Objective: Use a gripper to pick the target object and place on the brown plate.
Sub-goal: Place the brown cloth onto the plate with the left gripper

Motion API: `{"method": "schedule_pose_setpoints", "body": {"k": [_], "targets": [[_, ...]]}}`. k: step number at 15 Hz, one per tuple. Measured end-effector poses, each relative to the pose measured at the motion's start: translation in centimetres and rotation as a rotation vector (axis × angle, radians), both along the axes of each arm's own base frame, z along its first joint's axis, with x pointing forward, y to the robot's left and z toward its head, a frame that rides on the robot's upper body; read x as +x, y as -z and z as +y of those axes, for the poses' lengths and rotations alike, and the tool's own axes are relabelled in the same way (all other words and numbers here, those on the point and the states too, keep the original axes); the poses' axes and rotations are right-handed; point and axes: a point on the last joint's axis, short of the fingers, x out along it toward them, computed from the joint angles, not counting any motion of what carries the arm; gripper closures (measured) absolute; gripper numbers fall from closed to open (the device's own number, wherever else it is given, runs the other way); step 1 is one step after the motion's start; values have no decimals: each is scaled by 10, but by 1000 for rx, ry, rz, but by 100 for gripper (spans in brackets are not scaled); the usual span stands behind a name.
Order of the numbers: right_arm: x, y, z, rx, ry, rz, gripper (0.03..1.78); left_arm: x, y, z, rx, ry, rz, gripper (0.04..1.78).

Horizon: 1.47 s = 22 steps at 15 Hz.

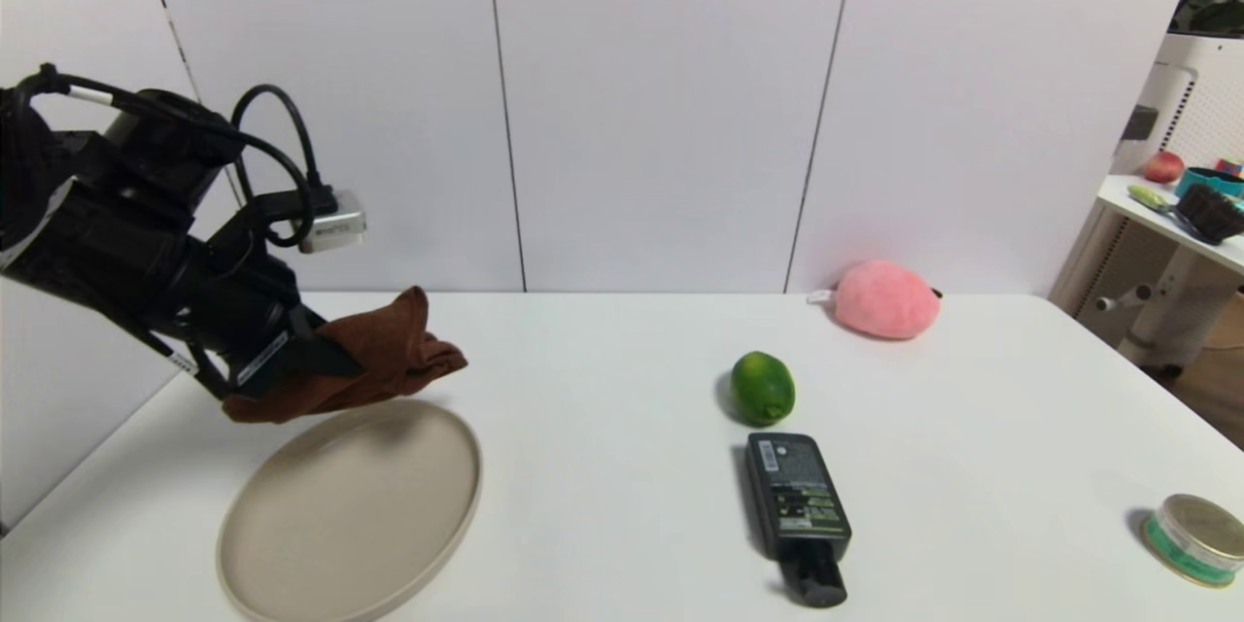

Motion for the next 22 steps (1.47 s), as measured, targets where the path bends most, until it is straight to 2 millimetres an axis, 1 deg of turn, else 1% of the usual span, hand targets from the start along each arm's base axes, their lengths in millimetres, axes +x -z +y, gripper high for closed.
{"method": "schedule_pose_setpoints", "body": {"k": [2, 6, 9, 11, 14, 15, 16, 20, 22], "targets": [[0, 0, 0, 0, 0, 0, 12, -10, 10, 10, 2, -35, -3, 148], [0, 0, 0, 0, 0, 0, 12, -13, 32, 12, -6, -46, -42, 148], [0, 0, 0, 0, 0, 0, 12, -27, 47, 11, -6, -44, 5, 103], [0, 0, 0, 0, 0, 0, 12, -40, 54, 12, -6, -45, 31, 83], [0, 0, 0, 0, 0, 0, 12, -67, 57, 13, -12, -55, 43, 60], [0, 0, 0, 0, 1, 0, 12, -81, 58, 13, -21, -70, 47, 53], [0, 0, 0, 0, 1, 0, 12, -93, 59, 13, -30, -83, 49, 49], [0, 0, 0, 0, 0, 0, 12, -155, 75, 14, -117, -119, 24, 34], [0, 0, 0, 0, 0, 0, 12, -179, 80, 14, -189, -147, -58, 29]]}}
